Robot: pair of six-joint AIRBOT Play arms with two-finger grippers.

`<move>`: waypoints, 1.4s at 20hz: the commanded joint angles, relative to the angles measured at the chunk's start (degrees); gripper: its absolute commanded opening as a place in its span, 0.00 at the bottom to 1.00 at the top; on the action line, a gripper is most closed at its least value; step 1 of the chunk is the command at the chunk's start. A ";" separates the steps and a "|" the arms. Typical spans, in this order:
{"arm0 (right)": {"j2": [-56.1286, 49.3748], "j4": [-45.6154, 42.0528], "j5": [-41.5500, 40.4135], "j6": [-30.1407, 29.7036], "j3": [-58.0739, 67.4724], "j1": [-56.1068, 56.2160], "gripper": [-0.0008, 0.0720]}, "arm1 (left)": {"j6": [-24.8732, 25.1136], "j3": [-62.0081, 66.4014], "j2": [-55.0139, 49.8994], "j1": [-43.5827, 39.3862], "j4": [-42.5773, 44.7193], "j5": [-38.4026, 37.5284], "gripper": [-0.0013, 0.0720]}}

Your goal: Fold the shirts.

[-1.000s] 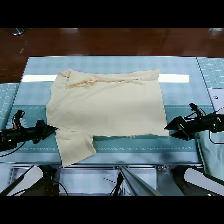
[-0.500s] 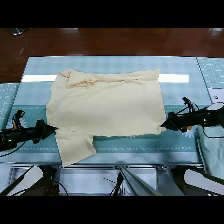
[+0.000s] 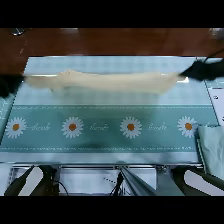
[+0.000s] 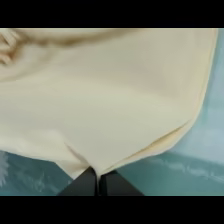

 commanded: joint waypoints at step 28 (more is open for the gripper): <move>30.14 -0.04 -5.86 3.91 -7.50 0.20 0.05 | -32.61 10.80 17.03 -23.21 59.25 19.19 0.04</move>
